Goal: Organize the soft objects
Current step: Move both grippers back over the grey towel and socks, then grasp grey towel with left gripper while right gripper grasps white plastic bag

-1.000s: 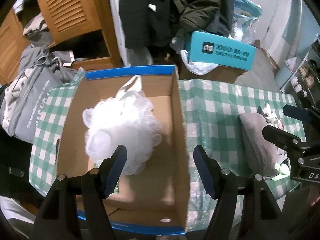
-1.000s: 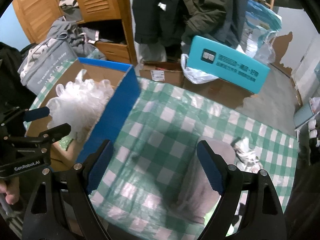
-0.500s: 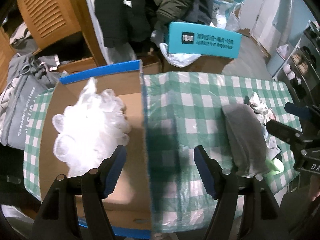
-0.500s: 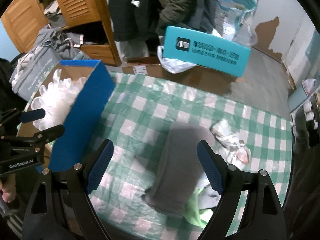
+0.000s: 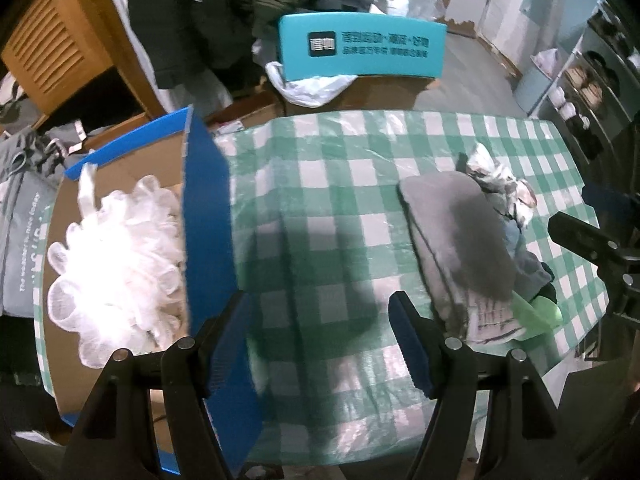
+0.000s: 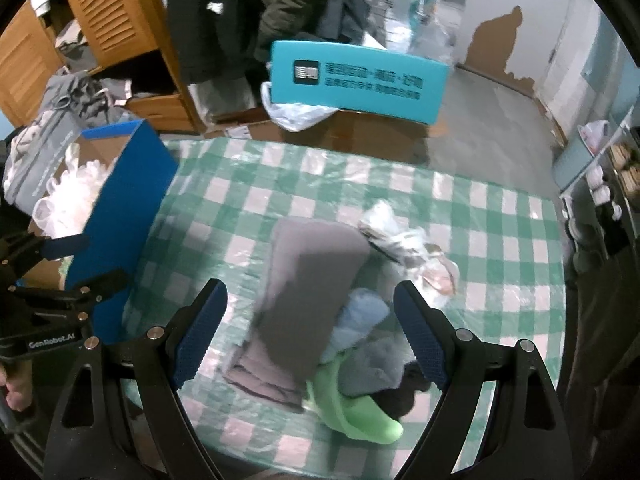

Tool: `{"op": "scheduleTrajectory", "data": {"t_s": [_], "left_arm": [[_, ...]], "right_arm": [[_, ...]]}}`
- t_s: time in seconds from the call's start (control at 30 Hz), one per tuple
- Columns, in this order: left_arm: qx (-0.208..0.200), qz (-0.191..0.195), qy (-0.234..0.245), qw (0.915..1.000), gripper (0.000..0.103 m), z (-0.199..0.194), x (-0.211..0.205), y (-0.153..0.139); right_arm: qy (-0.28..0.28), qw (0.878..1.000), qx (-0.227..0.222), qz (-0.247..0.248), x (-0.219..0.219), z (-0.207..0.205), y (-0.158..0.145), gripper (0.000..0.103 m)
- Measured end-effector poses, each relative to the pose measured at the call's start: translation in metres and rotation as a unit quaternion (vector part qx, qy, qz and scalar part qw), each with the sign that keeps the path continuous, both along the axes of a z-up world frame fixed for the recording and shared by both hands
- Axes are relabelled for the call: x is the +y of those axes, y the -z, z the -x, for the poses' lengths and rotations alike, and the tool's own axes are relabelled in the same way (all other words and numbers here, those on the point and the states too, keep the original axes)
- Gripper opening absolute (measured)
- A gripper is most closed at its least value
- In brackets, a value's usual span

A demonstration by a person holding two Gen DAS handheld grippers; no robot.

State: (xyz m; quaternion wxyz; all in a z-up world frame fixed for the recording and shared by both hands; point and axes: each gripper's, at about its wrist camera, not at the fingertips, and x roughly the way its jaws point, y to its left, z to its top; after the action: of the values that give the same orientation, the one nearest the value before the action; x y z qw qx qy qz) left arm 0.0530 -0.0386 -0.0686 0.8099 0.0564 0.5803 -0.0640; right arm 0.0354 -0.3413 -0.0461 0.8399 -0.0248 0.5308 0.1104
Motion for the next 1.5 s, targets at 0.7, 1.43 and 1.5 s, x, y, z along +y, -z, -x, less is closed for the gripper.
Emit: {"op": "scheduleTrajectory", "data": {"t_s": [0.7,1.43,1.5], "left_arm": [[0.07,0.025,0.054,0.9957,0.08,-0.016,-0.096,0.04],[0.116,0.051,0.051,0.9907,0.08,-0.025,-0.145,0.081],[0.112,0.035,0.059,0.9914,0.08,-0.025,-0.15,0.085]], "right_arm": [[0.084,0.995,0.046,0.019,-0.082,0.01,0.043,0.086],[0.109,0.992,0.058,0.013,-0.109,0.015,0.057,0.086],[0.107,0.993,0.057,0.011,-0.109,0.014,0.056,0.086]]}}
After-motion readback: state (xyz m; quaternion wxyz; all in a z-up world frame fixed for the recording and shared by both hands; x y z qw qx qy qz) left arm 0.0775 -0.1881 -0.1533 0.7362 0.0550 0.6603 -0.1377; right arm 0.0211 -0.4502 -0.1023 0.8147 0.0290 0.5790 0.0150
